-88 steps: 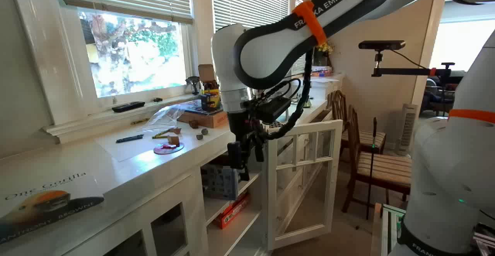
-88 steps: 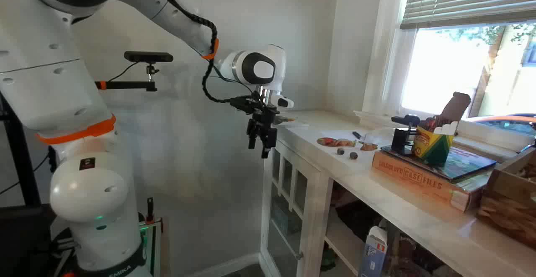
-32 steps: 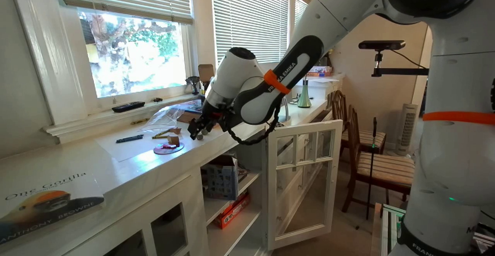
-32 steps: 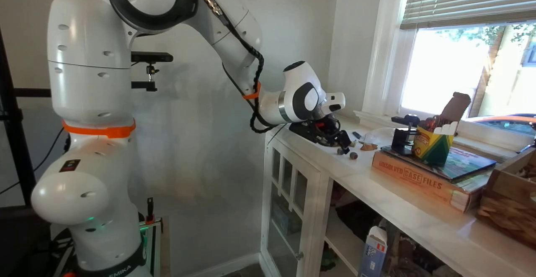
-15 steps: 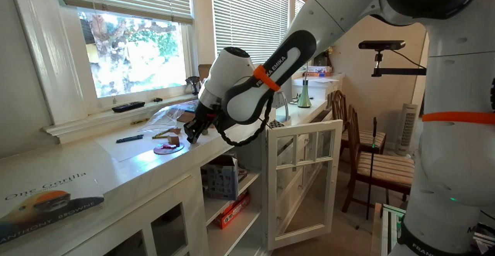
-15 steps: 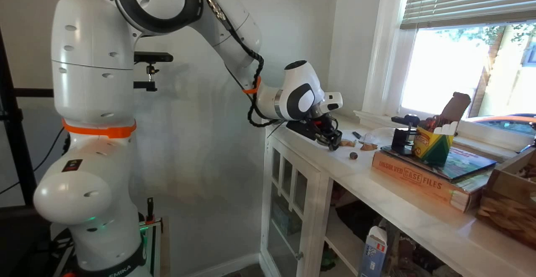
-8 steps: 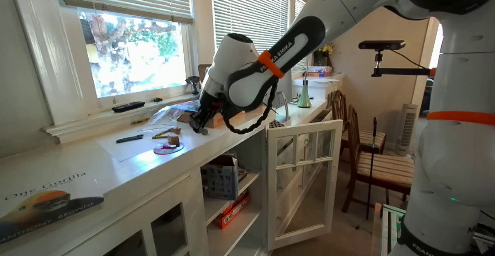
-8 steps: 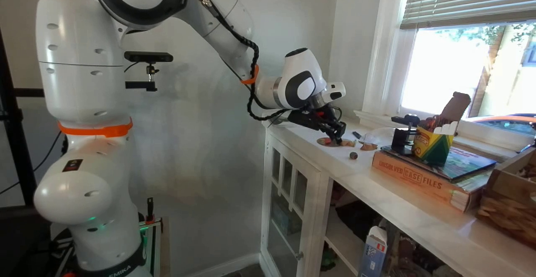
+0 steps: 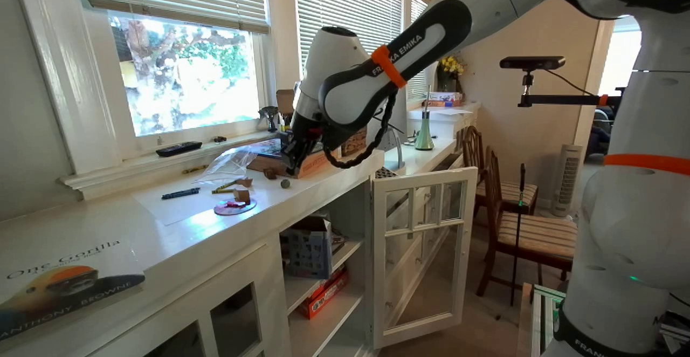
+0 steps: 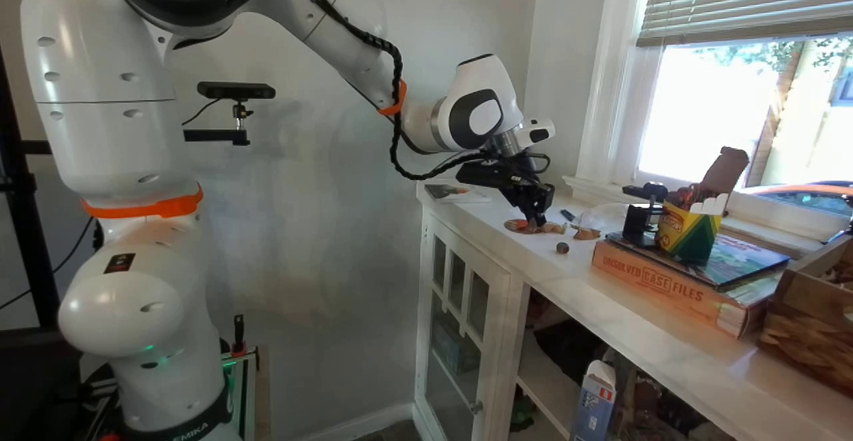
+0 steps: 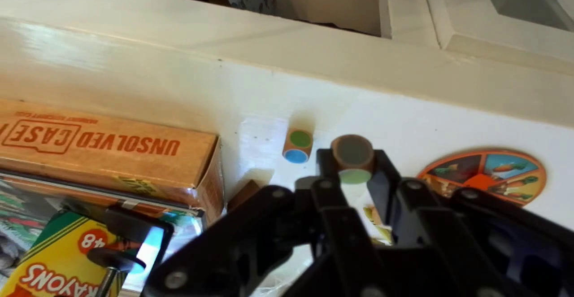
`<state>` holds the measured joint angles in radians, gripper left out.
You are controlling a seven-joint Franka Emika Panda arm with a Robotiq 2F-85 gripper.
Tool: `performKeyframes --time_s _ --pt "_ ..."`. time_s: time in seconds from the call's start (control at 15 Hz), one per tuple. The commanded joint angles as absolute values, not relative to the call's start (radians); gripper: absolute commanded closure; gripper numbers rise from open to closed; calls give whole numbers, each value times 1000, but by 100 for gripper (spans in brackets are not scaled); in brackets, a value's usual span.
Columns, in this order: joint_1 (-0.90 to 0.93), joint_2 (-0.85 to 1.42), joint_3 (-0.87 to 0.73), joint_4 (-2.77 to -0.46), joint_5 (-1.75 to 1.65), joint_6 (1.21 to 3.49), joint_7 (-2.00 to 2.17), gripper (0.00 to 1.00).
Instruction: Move the stones on the counter
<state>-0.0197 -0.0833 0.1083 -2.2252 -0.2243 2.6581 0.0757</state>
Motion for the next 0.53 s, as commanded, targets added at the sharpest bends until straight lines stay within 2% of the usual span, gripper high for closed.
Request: performKeyframes --time_s 0.0,0.47 --pt "-4 -112 79 -2233 -206 2631 50 94" --pt "-7 -90 78 -2231 -245 2737 85 94"
